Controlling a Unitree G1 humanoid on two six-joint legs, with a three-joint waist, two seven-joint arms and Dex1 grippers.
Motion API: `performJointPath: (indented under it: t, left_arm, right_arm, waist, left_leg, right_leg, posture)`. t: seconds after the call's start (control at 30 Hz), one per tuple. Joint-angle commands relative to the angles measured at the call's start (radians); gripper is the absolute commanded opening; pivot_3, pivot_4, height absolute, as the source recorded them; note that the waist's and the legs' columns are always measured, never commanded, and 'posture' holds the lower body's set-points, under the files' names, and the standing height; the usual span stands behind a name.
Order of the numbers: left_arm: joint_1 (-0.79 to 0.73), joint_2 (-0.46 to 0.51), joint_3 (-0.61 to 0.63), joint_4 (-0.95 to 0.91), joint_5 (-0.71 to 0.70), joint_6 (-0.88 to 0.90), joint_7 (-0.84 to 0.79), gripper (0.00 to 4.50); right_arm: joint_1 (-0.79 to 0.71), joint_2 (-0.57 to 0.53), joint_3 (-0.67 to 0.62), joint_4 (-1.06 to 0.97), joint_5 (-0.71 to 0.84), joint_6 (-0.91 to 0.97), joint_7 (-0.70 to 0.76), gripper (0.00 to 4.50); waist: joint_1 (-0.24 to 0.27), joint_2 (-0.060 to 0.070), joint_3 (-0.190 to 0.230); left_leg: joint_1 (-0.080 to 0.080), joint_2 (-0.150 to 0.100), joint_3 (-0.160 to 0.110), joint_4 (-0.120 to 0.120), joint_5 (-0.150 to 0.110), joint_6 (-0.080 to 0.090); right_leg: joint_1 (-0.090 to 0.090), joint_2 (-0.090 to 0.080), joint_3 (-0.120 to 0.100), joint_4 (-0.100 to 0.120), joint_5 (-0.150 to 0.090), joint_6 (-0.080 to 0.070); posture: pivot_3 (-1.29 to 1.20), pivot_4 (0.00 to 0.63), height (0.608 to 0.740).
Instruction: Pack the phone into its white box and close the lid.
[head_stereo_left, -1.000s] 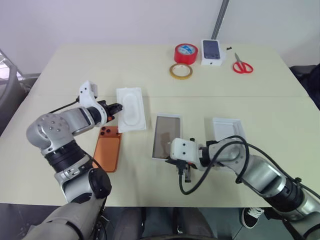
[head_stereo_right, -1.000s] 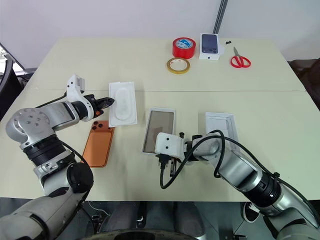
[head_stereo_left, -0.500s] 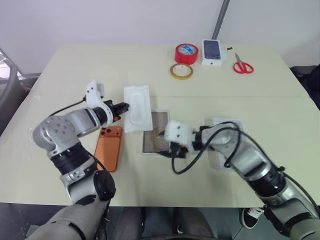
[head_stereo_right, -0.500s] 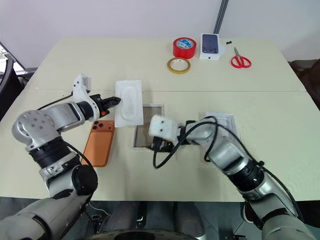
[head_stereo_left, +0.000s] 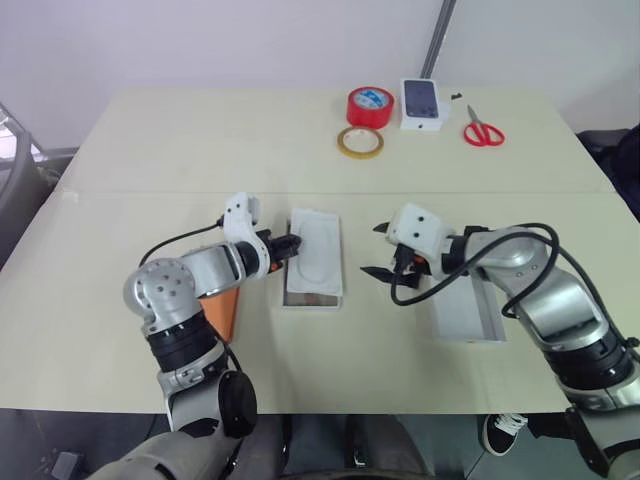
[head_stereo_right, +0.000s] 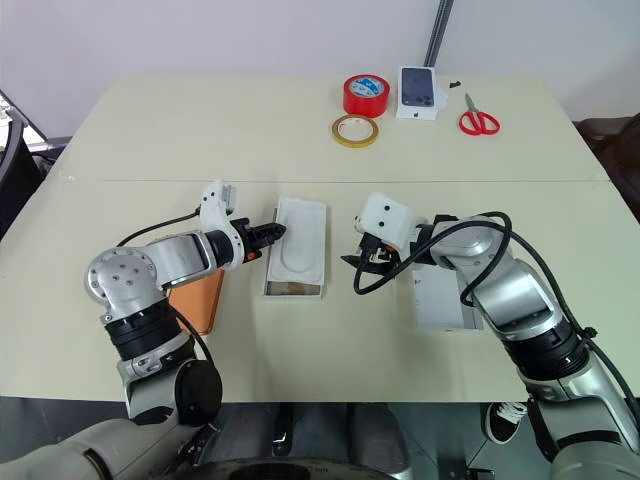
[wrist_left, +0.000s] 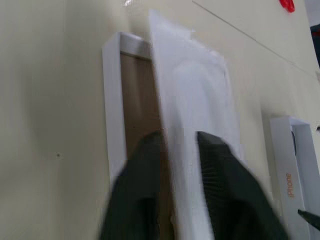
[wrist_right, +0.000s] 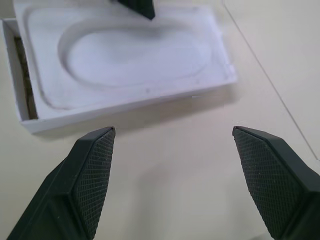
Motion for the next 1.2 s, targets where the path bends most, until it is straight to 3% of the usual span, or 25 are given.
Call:
performJointPath:
  t: [0.03,0.07,0.17,0.33,0.37,0.53,0.67,0.73,0.93,1.2]
  left_arm:
    - [-0.014,0.031,-0.004,-0.029,-0.062,0.009,0.007,3.03]
    - [-0.018,0.04,0.0,-0.027,-0.075,0.009,0.009,3.47]
    - [-0.037,0.068,0.032,-0.026,-0.112,0.009,0.01,3.54]
    - [-0.067,0.184,0.086,-0.027,-0.098,0.003,-0.035,3.54]
    - [-0.066,0.221,0.087,-0.029,-0.093,-0.009,-0.056,3.54]
    - [0.041,0.437,-0.052,-0.091,-0.043,-0.183,-0.229,3.54]
    - [0.255,0.675,-0.241,-0.192,0.11,-0.539,-0.52,3.54]
    - [0.348,0.745,-0.286,-0.21,0.157,-0.671,-0.629,3.54]
    - [0.56,0.837,-0.293,-0.247,0.206,-0.928,-0.866,3.54]
    - [0.678,0.869,-0.243,-0.28,0.19,-1.015,-0.976,3.54]
  right_arm:
    - [-0.029,0.013,-0.016,0.006,-0.014,-0.029,-0.018,3.96]
    - [-0.032,0.019,-0.014,0.013,-0.015,-0.031,-0.021,3.96]
    - [-0.045,0.046,-0.014,0.024,-0.001,-0.032,-0.025,3.08]
    - [-0.094,0.13,0.013,0.054,-0.006,-0.009,-0.057,0.43]
    - [-0.102,0.146,0.025,0.059,-0.011,-0.008,-0.06,0.07]
    - [-0.142,0.215,0.093,0.079,-0.041,-0.005,-0.084,0.07]
    - [-0.215,0.318,0.173,0.208,-0.094,-0.008,-0.125,0.07]
    - [-0.245,0.358,0.2,0.281,-0.122,-0.027,-0.138,0.07]
    - [-0.276,0.365,0.284,0.363,-0.149,-0.08,-0.03,0.07]
    - [-0.222,0.281,0.346,0.274,-0.148,-0.112,0.142,0.07]
  waist:
    - [0.0,0.0,0.0]
    - [0.0,0.0,0.0]
    - [0.0,0.0,0.0]
    - [-0.003,0.0,0.0]
    - [-0.005,0.0,0.0]
    - [-0.006,0.0,0.0]
    - [-0.01,0.0,0.0]
    - [-0.01,0.0,0.0]
    - [-0.005,0.0,0.0]
    - [-0.007,0.0,0.0]
  left_leg:
    - [0.0,0.0,0.0,0.0,0.0,0.0]
    - [0.0,0.0,0.0,0.0,0.0,0.0]
    - [0.0,0.0,0.0,0.0,0.0,0.0]
    - [0.0,0.0,0.0,0.0,0.0,0.0]
    - [0.0,0.0,0.0,0.0,0.0,0.0]
    - [0.0,0.0,0.0,-0.002,0.001,-0.001]
    - [0.0,0.0,0.001,-0.003,0.001,-0.002]
    - [0.001,0.0,0.001,-0.006,0.002,-0.003]
    - [0.0,-0.001,0.002,-0.01,0.002,-0.003]
    - [0.001,0.0,0.002,-0.011,-0.002,0.003]
  right_leg:
    - [0.0,0.0,0.0,0.0,0.0,0.0]
    - [0.0,0.0,0.0,0.0,0.0,0.0]
    - [0.0,0.0,0.0,0.0,0.0,0.0]
    - [0.0,0.0,0.0,0.0,0.0,0.0]
    - [0.0,0.0,0.0,0.0,0.0,0.0]
    - [-0.001,0.0,0.0,0.0,0.0,0.0]
    - [-0.002,0.0,0.001,0.0,0.0,0.0]
    - [-0.003,0.0,0.001,0.0,0.0,-0.001]
    - [-0.005,-0.002,0.002,-0.002,0.0,-0.001]
    - [-0.006,-0.002,0.002,-0.001,0.0,-0.002]
  posture:
    - [0.0,0.15,0.74]
    - [0.0,0.15,0.74]
    - [0.0,0.15,0.74]
    - [0.0,0.15,0.74]
    - [0.0,0.15,0.74]
    - [0.0,0.15,0.74]
    - [0.0,0.15,0.74]
    - [0.0,0.15,0.74]
    - [0.0,0.15,0.74]
    - [0.0,0.15,0.74]
